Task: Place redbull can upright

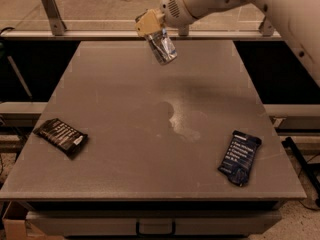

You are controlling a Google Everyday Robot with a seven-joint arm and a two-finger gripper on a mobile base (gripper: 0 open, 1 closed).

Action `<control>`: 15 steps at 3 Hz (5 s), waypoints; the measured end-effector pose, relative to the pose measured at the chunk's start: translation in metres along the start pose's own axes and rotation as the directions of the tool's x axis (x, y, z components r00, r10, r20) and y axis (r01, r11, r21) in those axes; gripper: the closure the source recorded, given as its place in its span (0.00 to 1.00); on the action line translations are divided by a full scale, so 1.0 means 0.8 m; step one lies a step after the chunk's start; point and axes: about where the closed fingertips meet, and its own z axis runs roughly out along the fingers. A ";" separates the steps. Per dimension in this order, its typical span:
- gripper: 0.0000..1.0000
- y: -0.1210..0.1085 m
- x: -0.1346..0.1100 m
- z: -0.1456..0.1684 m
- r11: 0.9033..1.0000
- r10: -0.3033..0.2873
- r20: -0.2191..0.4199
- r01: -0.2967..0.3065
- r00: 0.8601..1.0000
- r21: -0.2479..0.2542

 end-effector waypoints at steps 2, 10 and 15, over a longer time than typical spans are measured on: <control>1.00 -0.016 0.038 -0.038 0.986 -0.059 0.252 0.097 0.966 -0.139; 0.38 -0.016 0.143 -0.053 0.911 -0.050 0.513 0.250 0.857 -0.329; 0.00 -0.065 0.157 -0.223 0.981 -0.175 0.401 0.195 0.899 -0.009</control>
Offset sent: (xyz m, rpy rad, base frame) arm -0.0180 -0.0634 -0.0084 0.3091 -0.2298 0.2414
